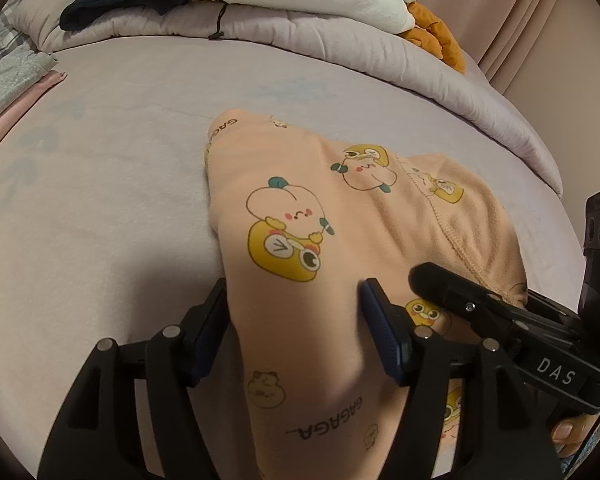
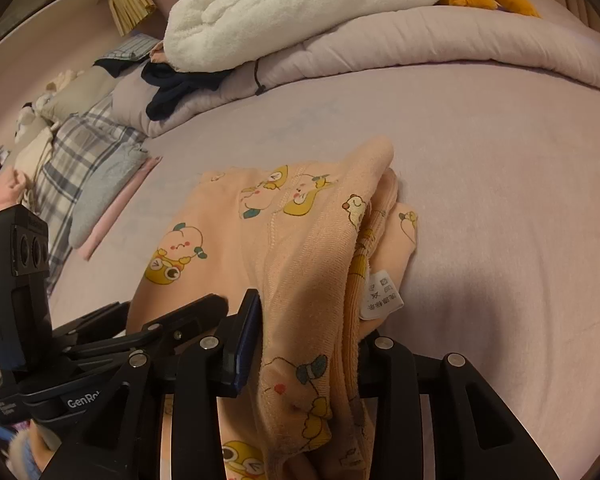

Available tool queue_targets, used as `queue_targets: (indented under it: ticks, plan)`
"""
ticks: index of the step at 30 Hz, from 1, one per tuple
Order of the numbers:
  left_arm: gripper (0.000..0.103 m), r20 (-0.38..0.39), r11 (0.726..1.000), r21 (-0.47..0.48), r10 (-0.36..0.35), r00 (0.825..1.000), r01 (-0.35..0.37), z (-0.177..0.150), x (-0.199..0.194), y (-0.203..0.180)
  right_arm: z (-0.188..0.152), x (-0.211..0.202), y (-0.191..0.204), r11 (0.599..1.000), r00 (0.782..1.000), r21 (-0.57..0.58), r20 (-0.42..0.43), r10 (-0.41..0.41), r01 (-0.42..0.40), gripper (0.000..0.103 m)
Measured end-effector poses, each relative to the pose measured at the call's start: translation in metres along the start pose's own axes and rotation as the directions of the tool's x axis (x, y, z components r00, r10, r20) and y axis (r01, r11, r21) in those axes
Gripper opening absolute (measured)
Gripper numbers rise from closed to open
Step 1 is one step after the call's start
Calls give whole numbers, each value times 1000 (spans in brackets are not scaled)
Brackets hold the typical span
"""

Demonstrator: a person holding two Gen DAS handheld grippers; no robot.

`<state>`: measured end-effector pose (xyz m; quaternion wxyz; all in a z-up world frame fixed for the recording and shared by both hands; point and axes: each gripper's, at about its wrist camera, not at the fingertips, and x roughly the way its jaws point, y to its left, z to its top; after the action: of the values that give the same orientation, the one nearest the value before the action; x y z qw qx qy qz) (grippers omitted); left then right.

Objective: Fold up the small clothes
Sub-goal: 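Lift the shirt end with both grippers and fold it over the body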

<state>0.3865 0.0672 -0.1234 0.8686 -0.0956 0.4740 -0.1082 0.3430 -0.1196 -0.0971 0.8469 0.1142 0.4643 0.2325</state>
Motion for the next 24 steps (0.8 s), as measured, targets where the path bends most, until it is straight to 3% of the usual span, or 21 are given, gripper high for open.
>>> queue_targets:
  ticks: [16,24]
  plan:
    - [79,-13,999,-12,31,999,-31,-1,0,3,0,-1,-5,999,1000,35,-18,-22,23,53]
    - [81,-17,999,-20,39,999,-39,-1,-1,5,0,-2,-7,999,999,40,-22,-25,26,55]
